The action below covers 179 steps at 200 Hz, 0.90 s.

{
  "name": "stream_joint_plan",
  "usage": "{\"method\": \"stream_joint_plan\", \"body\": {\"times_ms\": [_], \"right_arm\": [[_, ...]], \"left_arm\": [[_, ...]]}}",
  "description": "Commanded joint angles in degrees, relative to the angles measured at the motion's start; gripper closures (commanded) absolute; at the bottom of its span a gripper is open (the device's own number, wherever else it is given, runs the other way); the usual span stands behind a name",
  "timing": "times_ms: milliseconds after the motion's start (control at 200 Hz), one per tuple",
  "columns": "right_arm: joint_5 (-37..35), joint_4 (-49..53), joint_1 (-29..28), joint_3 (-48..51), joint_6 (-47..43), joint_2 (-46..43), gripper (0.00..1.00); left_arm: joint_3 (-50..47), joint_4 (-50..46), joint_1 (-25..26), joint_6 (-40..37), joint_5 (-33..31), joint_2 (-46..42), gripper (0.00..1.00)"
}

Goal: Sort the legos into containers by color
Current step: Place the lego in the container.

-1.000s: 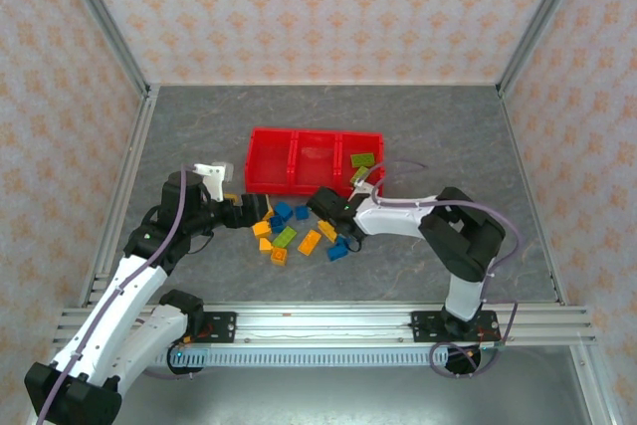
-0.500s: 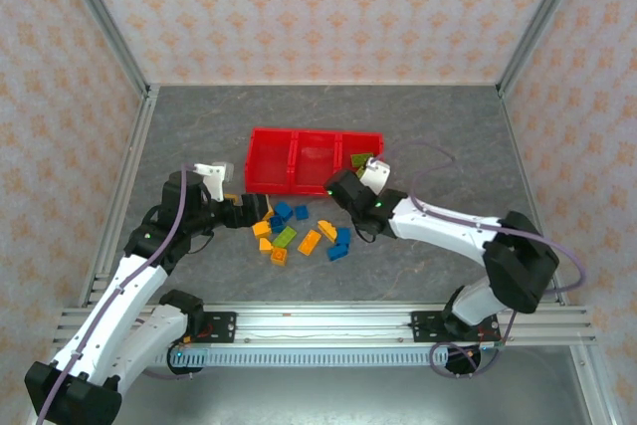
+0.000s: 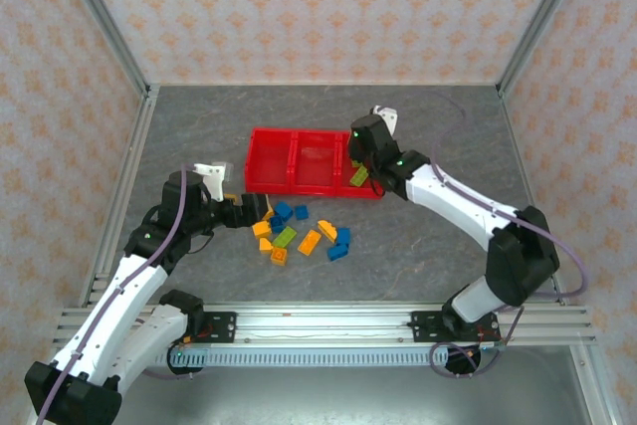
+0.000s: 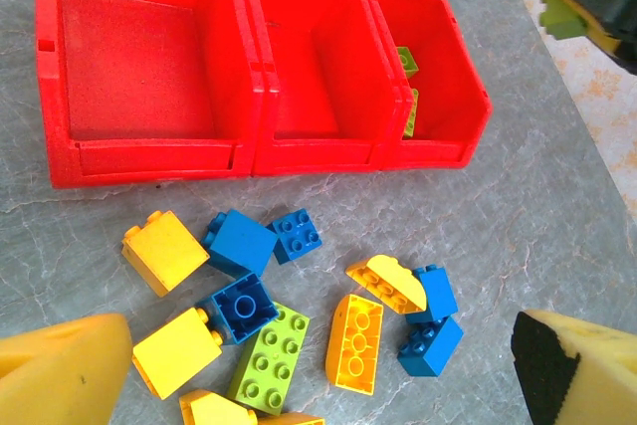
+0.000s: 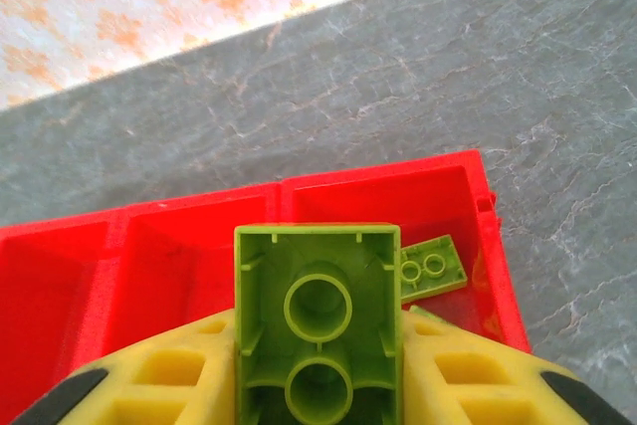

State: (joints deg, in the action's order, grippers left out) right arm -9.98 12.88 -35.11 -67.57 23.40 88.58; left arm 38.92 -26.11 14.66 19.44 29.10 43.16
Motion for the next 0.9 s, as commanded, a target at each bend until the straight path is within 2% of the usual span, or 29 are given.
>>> {"method": "stream_joint_plan", "body": {"times_ms": [0, 380, 486, 651, 891], "right_arm": [[8.2, -0.6, 1.2, -2.0, -7.8, 3.8, 0.64], [20.0, -4.6, 6.2, -0.9, -13.1, 11.6, 0.59], [21.1, -4.6, 6.2, -1.0, -13.5, 12.5, 0.53], [21.8, -2.8, 6.3, -2.3, -13.3, 13.3, 0.35], [23.2, 2.8, 6.1, -2.7, -10.6, 6.4, 0.18]], "left_arm": [[0.0, 0.6, 0.4, 0.2, -1.1, 0.0, 0.01], [-0.5, 1.3, 0.9, -0.1, 1.0, 0.1, 0.01], [-0.4, 1.2, 1.6, -0.2, 1.0, 1.0, 0.01], [-0.3, 1.1, 2.3, -0.3, 1.0, 1.5, 0.01], [-0.4, 1.1, 2.5, -0.3, 0.7, 1.5, 0.01]]}}
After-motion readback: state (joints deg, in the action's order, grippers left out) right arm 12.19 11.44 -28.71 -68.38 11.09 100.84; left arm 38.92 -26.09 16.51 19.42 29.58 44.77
